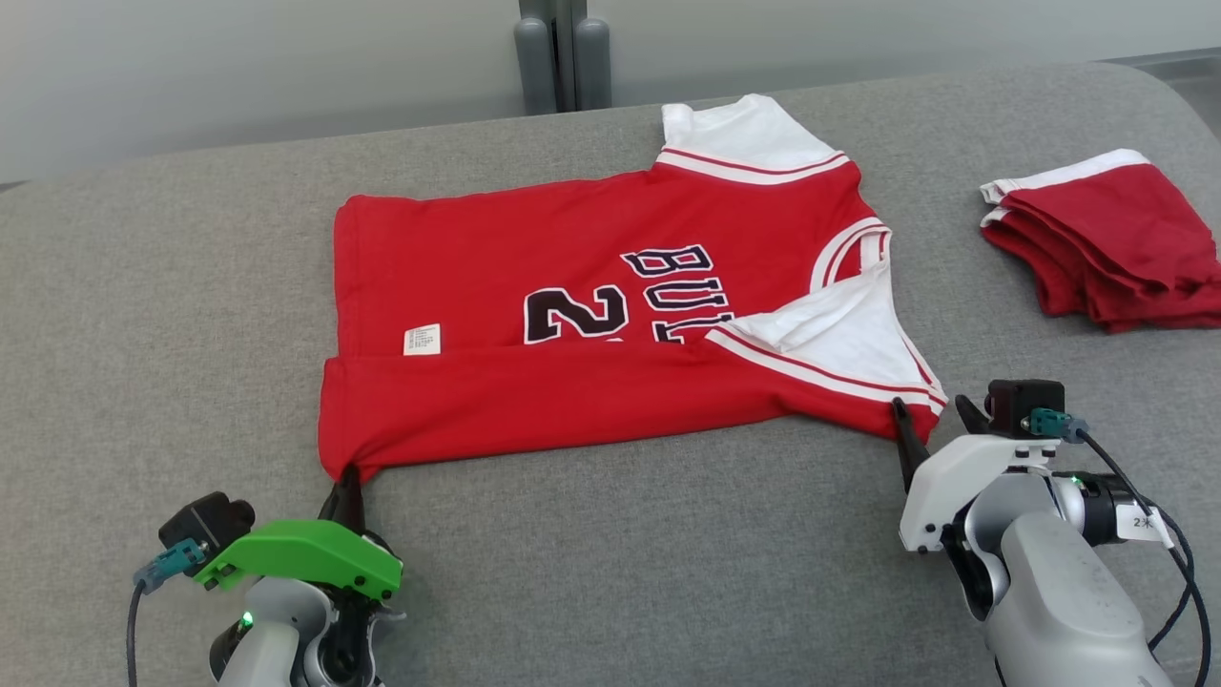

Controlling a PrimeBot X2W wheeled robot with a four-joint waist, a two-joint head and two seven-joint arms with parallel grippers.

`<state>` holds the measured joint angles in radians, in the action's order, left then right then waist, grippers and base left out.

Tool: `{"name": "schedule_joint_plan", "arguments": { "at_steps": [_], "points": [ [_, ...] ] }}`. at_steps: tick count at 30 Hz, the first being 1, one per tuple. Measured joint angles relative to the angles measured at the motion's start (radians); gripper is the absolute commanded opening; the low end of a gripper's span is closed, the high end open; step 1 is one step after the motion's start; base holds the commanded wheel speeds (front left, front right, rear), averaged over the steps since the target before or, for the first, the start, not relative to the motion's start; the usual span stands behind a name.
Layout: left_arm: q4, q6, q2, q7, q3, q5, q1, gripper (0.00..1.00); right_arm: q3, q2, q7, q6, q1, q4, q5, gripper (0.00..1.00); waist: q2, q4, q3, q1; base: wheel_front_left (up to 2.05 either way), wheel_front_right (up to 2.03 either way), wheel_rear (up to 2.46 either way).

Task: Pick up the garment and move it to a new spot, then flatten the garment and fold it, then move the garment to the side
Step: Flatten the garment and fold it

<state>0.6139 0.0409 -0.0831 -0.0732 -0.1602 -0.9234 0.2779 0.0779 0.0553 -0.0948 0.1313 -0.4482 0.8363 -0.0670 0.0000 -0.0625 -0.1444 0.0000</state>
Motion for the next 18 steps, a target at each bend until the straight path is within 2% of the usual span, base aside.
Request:
{"name": "schedule_joint_plan", "arguments": {
  "at_steps": [7,8,9,10,18],
  "points": [
    [0.013,-0.010,0.007,-0.009,-0.010,-0.005,-0.001,0.00,0.044,-0.003,0.045,0.000,-0.041,0.080,0.026,1.00,0.0000,0.024,-0.003,0.0000,0.00,0.00,0.00],
    [0.015,-0.011,0.007,-0.009,-0.011,-0.005,-0.001,0.00,0.042,-0.003,0.045,0.000,-0.046,0.087,0.021,0.61,0.0000,0.025,-0.004,0.0000,0.00,0.00,0.00],
    [0.016,-0.011,0.008,-0.013,-0.012,-0.005,-0.001,0.00,0.038,-0.003,0.045,0.000,-0.053,0.095,0.015,0.37,0.0000,0.025,-0.004,0.0000,0.00,0.00,0.00],
    [0.017,-0.014,0.008,-0.017,-0.014,-0.005,-0.001,0.00,0.032,-0.003,0.048,0.000,-0.059,0.103,0.011,0.02,0.0000,0.025,-0.004,0.0000,0.00,0.00,0.00],
    [-0.013,-0.050,-0.002,-0.039,-0.034,0.009,0.001,0.00,0.023,-0.004,0.058,0.001,-0.123,0.096,-0.028,0.00,0.0000,0.016,0.009,0.0000,0.00,0.00,0.00]
  ]
}}
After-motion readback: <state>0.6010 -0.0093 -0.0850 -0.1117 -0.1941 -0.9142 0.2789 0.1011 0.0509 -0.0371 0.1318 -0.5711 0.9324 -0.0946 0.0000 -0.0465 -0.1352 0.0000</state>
